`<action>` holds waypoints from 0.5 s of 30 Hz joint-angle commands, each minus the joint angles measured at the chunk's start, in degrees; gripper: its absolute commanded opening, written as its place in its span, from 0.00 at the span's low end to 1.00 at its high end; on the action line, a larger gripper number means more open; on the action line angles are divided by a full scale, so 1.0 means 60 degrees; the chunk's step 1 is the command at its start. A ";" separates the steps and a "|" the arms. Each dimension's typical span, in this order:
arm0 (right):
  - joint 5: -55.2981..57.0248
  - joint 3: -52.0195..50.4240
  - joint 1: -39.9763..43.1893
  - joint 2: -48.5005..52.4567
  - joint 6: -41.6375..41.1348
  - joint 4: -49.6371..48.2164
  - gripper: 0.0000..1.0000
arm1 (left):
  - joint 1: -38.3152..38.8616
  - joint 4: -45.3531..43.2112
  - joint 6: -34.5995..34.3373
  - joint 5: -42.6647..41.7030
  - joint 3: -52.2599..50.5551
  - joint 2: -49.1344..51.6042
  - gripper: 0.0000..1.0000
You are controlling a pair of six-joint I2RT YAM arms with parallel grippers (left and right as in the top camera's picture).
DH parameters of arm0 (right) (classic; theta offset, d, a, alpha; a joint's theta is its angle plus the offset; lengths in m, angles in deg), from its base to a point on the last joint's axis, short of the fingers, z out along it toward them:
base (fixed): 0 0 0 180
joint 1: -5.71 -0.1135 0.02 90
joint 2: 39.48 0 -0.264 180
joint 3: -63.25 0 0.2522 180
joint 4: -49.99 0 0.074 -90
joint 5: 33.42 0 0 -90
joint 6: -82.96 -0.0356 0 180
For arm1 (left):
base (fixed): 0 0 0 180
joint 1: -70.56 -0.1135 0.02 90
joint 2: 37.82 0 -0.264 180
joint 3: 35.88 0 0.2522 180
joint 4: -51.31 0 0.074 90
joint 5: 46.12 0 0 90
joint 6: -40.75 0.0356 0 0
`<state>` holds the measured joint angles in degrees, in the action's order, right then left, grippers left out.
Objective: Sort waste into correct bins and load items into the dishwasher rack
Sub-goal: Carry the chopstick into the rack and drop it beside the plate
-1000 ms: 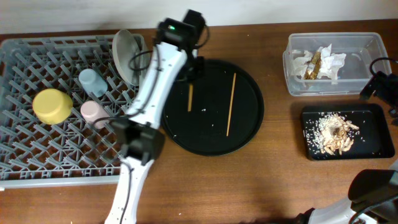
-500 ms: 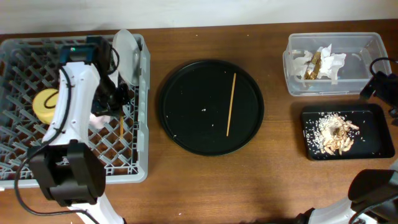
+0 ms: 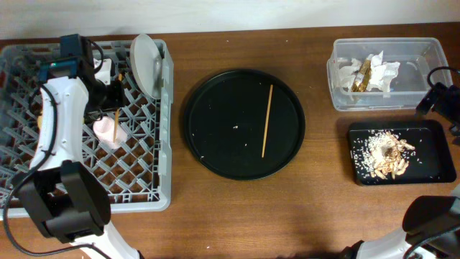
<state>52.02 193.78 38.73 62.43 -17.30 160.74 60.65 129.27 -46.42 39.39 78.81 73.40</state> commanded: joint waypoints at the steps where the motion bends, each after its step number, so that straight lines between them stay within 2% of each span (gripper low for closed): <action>1: 0.0018 0.0000 0.0011 -0.0051 0.0066 0.0018 0.98 | -0.0091 -0.0055 0.0958 -0.0758 -0.0004 -0.0091 0.00; 4: 0.0018 0.0000 0.0011 -0.0051 0.0066 0.0018 0.98 | -0.0087 -0.0102 0.1832 -0.1865 -0.0004 -0.0091 0.00; 12: 0.0015 0.0000 0.0011 -0.0051 0.0066 0.0018 0.98 | -0.0091 -0.0339 0.1829 -0.1796 -0.0004 -0.0047 0.02; 15: 0.0018 0.0000 0.0011 -0.0051 0.0069 0.0018 0.98 | -0.0091 -0.0375 0.1821 -0.1796 -0.0004 0.0189 0.08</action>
<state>52.02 193.78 38.73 62.43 -17.28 160.74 60.26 127.28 -36.38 29.80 78.81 73.40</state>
